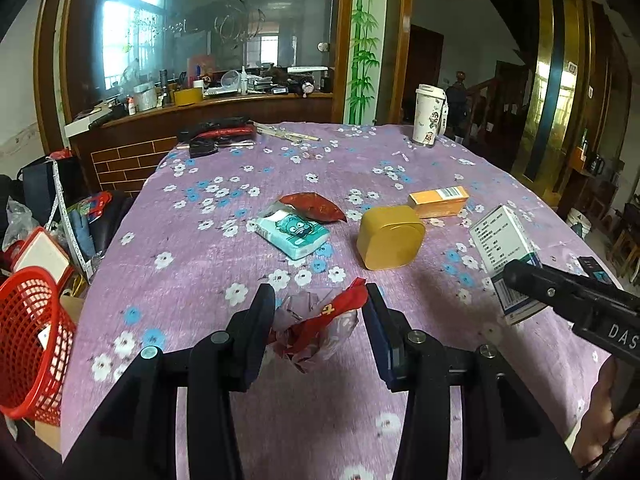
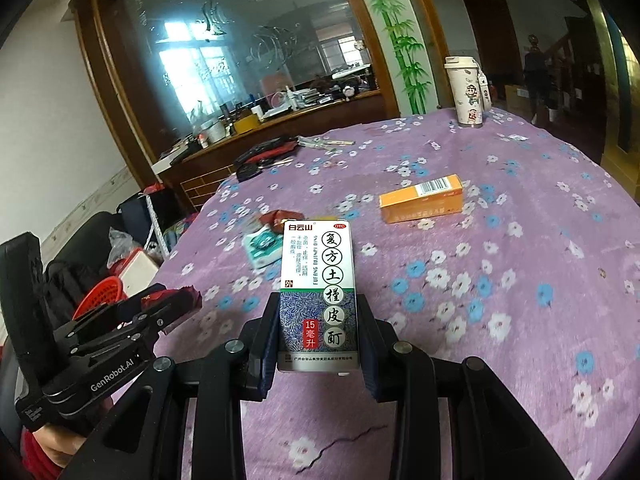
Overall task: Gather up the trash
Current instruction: 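Lift the plastic bag with the left tool while the right tool lifts the medicine box, then carry the plastic bag and medicine box over the red basket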
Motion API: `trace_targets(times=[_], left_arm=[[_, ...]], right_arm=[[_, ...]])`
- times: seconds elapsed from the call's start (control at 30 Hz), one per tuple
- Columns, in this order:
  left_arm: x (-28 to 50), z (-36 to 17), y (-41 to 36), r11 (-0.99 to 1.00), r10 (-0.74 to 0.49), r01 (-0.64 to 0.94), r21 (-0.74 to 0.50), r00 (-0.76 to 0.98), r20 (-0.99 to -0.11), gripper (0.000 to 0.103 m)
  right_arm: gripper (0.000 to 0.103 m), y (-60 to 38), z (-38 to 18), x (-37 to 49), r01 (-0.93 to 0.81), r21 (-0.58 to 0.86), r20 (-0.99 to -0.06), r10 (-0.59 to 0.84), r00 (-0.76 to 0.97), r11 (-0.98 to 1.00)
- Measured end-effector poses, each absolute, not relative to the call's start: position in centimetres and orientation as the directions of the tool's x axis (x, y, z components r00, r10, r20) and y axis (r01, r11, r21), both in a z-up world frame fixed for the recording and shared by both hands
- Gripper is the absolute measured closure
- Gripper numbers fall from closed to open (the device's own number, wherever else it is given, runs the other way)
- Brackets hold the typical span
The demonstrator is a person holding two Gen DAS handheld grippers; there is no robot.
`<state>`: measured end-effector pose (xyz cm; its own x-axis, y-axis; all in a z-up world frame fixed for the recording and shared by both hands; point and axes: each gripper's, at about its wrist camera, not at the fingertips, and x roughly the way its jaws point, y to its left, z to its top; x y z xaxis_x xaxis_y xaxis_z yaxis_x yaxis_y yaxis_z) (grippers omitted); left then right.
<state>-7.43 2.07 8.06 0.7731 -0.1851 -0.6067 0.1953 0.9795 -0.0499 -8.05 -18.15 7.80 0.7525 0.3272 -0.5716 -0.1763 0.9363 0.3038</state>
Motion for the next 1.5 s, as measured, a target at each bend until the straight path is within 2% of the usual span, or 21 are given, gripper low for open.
trace_targets(times=[1.5], left_arm=[[-11.0, 8.9, 6.8, 0.985, -0.173, 0.129, -0.117, 0.797, -0.579, 0.059]], right_arm=[[0.066, -13.5, 8.7, -10.6, -0.251, 0.229, -0.591, 0.339, 0.732, 0.941]])
